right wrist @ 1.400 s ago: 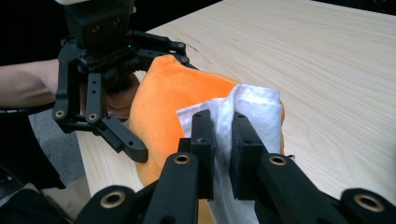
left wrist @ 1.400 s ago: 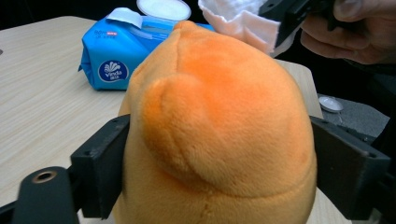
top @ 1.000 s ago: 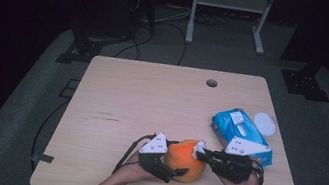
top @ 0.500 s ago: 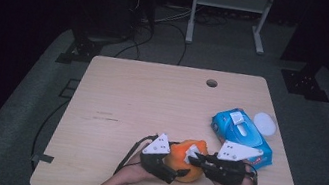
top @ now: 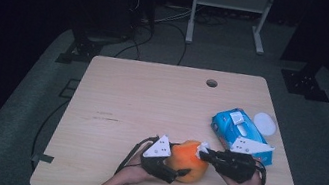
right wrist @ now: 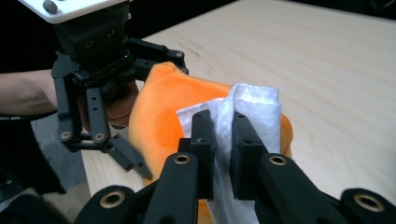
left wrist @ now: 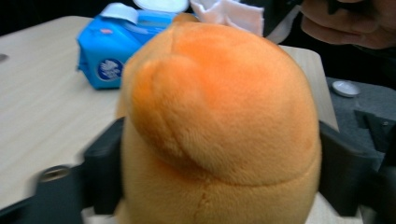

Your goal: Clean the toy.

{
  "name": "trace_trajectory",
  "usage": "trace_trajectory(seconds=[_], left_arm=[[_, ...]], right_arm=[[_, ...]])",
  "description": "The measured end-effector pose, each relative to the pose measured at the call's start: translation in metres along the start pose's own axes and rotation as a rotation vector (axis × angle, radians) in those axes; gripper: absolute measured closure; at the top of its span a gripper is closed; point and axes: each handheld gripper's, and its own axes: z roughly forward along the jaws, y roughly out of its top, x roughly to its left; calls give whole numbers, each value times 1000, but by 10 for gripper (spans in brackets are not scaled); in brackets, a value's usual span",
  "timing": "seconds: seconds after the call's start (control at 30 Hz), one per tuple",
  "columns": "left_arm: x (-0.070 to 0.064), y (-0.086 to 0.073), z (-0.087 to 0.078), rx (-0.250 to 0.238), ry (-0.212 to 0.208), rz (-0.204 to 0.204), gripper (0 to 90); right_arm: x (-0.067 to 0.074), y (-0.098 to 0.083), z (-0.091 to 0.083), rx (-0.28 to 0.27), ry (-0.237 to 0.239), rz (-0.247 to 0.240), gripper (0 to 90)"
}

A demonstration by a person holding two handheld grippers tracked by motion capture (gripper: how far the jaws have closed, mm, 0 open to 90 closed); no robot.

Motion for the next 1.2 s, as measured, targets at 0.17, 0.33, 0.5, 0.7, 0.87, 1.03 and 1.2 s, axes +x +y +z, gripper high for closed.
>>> trace_trajectory(seconds=[0.17,0.33,0.5,0.7,0.87,1.03,1.2], left_arm=[[-1,7,-5,-3,99,102,261],[1,-4,2,56,83,44,219],[0,-4,4,55,87,13,204],[10,-5,-5,8,-30,-59,153],[2,-4,-2,13,-14,-5,219],[-10,-2,3,41,-6,85,220],[-9,-4,3,30,-28,85,224]], right_arm=[[2,11,-1,-53,-9,-19,811],[-9,-3,15,5,10,39,812],[17,3,17,17,30,-43,813],[18,3,18,39,58,-68,813],[31,5,15,35,21,-108,813],[46,14,17,33,28,-171,813],[22,10,6,44,-25,-99,813]])
